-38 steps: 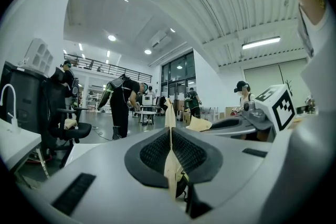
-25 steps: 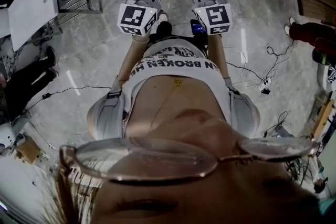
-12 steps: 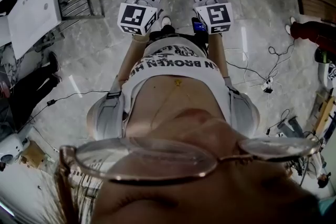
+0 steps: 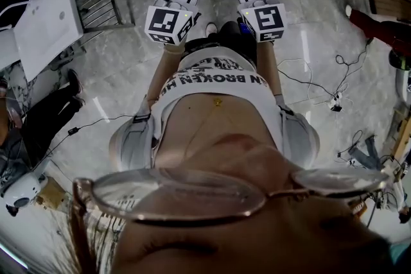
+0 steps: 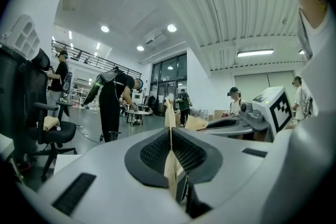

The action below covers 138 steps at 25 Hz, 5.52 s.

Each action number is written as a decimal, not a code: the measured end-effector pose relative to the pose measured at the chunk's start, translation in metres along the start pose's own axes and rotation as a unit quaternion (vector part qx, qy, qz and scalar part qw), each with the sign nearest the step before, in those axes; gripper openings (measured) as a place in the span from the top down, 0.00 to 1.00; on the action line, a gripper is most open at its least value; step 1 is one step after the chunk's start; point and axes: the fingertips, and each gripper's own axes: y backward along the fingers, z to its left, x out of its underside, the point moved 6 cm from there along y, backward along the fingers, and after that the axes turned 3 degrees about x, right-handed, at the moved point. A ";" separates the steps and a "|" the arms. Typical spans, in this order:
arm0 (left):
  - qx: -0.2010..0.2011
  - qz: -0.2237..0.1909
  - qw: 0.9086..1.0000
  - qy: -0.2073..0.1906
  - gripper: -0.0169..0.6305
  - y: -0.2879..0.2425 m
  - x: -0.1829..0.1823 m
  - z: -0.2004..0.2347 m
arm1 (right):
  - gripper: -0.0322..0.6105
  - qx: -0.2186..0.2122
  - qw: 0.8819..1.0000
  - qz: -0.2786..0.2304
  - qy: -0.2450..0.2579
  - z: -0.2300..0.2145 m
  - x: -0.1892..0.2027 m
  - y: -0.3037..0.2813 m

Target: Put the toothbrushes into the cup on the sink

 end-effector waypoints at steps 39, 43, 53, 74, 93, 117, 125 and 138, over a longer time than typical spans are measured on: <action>-0.050 0.007 0.999 0.007 0.94 -0.192 -0.018 0.073 | 0.86 -0.079 0.997 0.000 0.019 -0.166 -0.003 -0.135; -0.065 0.004 0.998 0.006 0.94 -0.208 -0.017 0.073 | 0.86 -0.093 0.995 0.003 0.020 -0.182 0.003 -0.142; -0.081 0.005 0.997 0.010 0.94 -0.218 -0.012 0.095 | 0.86 -0.097 0.995 0.006 0.024 -0.189 0.007 -0.164; 0.027 0.015 0.999 0.023 0.94 -0.252 -0.016 0.213 | 0.86 -0.007 1.000 0.028 0.004 -0.178 -0.011 -0.263; 0.010 0.018 0.999 0.035 0.94 -0.265 -0.016 0.219 | 0.86 0.001 0.999 0.034 0.015 -0.209 -0.008 -0.273; -0.030 0.020 0.999 0.022 0.94 -0.340 -0.031 0.146 | 0.86 0.052 0.998 0.027 0.018 -0.367 0.012 -0.209; -0.042 0.025 0.999 0.021 0.94 -0.336 -0.031 0.143 | 0.86 0.052 0.998 0.018 0.042 -0.387 -0.003 -0.219; -0.070 0.029 0.997 0.033 0.94 -0.323 -0.023 0.146 | 0.86 0.065 0.995 0.058 0.041 -0.403 0.057 -0.261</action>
